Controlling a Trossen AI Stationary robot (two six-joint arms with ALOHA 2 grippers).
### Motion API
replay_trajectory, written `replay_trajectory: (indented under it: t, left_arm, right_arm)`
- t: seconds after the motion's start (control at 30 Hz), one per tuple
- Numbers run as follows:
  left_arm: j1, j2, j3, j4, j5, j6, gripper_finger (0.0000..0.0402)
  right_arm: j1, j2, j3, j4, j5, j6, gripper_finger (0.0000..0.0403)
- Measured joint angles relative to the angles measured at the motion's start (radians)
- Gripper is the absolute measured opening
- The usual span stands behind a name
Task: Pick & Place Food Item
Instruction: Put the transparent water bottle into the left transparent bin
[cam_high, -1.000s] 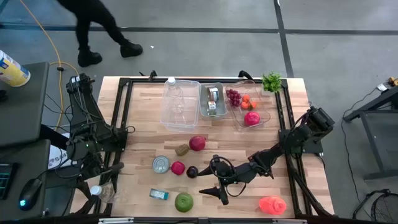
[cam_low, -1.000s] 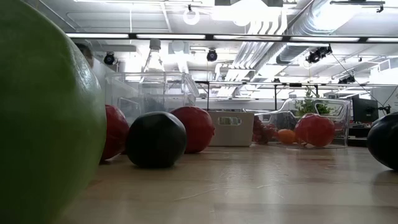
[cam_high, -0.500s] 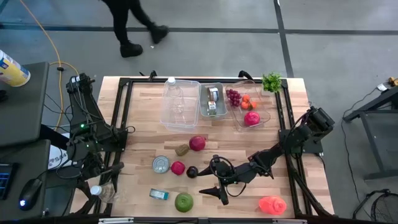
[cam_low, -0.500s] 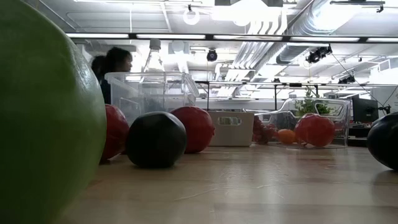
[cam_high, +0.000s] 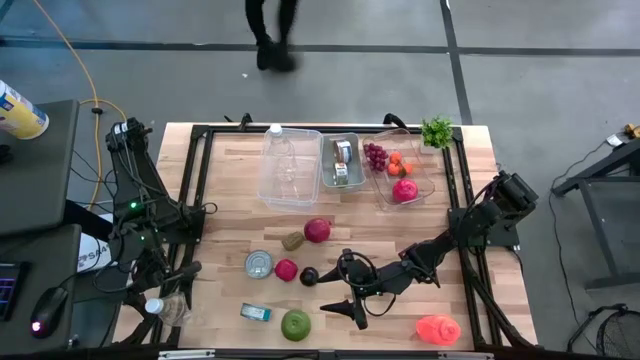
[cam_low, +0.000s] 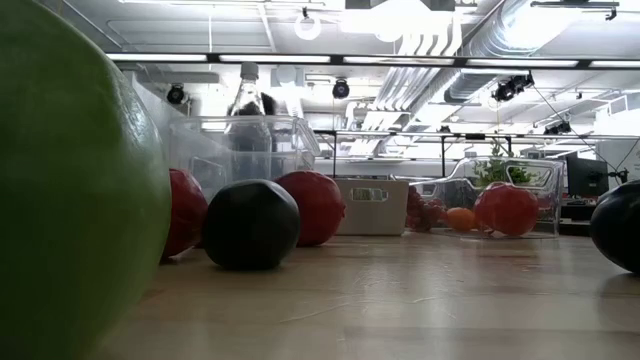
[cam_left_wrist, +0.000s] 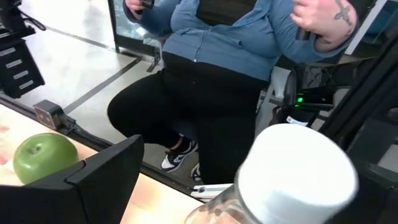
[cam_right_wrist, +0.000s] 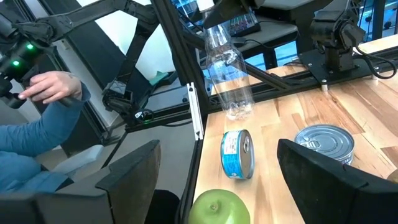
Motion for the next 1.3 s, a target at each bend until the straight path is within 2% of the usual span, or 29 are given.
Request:
replay_trajectory:
  t: [0.63, 1.0, 1.17, 1.3]
  left_arm:
    - [0.002, 0.0, 0.0, 0.003, -0.002, -0.053, 0.0398]
    - [0.002, 0.013, 0.001, 0.005, -0.009, -0.002, 0.0398]
    - [0.009, 0.03, 0.001, 0.006, -0.009, 0.039, 0.0398]
    - [0.016, 0.03, 0.001, 0.035, -0.009, 0.053, 0.0398]
  right_arm:
    - [-0.004, 0.0, 0.0, -0.002, 0.0, 0.004, 0.0311]
    - [-0.004, 0.0, 0.0, -0.006, 0.002, 0.018, 0.0311]
    - [-0.005, 0.0, 0.0, -0.007, 0.071, 0.011, 0.0311]
    - [-0.005, 0.0, 0.0, -0.013, 0.087, 0.008, 0.0311]
